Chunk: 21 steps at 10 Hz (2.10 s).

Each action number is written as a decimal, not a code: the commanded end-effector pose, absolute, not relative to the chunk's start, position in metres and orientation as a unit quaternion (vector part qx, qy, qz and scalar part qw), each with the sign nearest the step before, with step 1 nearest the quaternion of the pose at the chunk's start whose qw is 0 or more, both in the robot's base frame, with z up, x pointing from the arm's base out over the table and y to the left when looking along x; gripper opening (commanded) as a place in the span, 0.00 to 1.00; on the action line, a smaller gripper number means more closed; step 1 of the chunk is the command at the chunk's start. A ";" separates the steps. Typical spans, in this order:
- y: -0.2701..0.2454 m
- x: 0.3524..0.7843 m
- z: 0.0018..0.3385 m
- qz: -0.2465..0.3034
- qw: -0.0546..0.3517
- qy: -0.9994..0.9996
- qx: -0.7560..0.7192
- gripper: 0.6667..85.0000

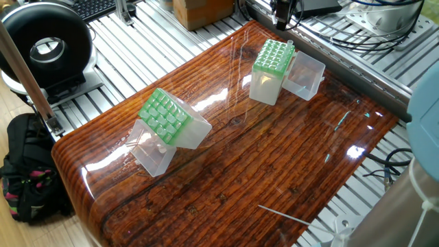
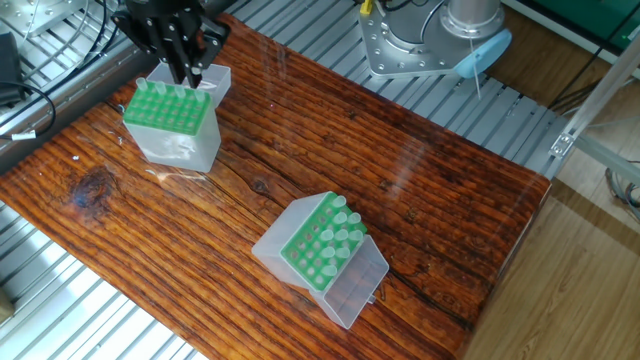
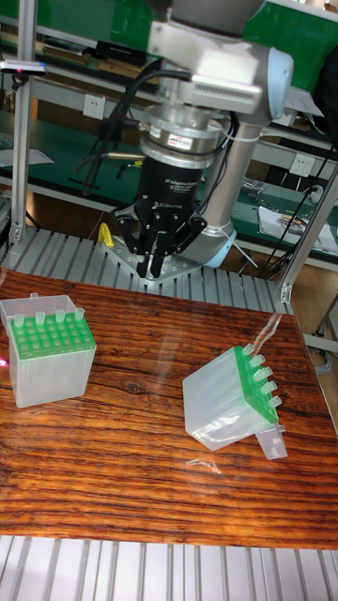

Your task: Transfer all large pipette tips from one holder to another

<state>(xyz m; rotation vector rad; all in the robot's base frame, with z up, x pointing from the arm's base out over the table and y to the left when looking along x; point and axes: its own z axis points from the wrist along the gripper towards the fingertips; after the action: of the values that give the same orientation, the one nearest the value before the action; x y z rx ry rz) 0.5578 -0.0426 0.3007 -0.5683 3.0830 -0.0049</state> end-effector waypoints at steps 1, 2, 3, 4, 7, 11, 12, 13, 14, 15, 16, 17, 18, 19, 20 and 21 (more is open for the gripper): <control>-0.043 0.564 0.307 -0.012 0.001 0.982 -0.187 0.27; -0.042 0.565 0.308 -0.012 0.001 0.983 -0.184 0.27; -0.042 0.570 0.309 -0.011 0.000 0.983 -0.184 0.27; -0.042 0.575 0.310 -0.011 -0.001 0.982 -0.187 0.27; -0.037 0.571 0.318 -0.005 -0.016 0.981 -0.194 0.27; 0.015 0.556 0.308 -0.003 -0.002 0.977 -0.215 0.27; 0.028 0.548 0.305 -0.005 0.001 0.974 -0.227 0.27; 0.030 0.542 0.297 -0.009 -0.007 0.967 -0.253 0.27; 0.035 0.543 0.289 -0.004 -0.008 0.966 -0.260 0.26; 0.038 0.545 0.285 -0.001 -0.008 0.968 -0.249 0.26; 0.039 0.544 0.284 0.002 -0.011 0.971 -0.238 0.26; 0.042 0.542 0.284 0.007 -0.011 0.975 -0.223 0.25; 0.066 0.545 0.285 0.048 0.005 0.977 -0.207 0.25; 0.086 0.552 0.287 0.083 0.026 0.976 -0.201 0.25; 0.088 0.561 0.286 0.083 0.044 0.976 -0.198 0.25; 0.090 0.569 0.287 0.079 0.061 0.976 -0.192 0.25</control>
<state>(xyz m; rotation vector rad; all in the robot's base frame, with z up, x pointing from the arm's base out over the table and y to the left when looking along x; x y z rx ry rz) 0.5553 0.0680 0.2845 -0.6427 3.0212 0.1538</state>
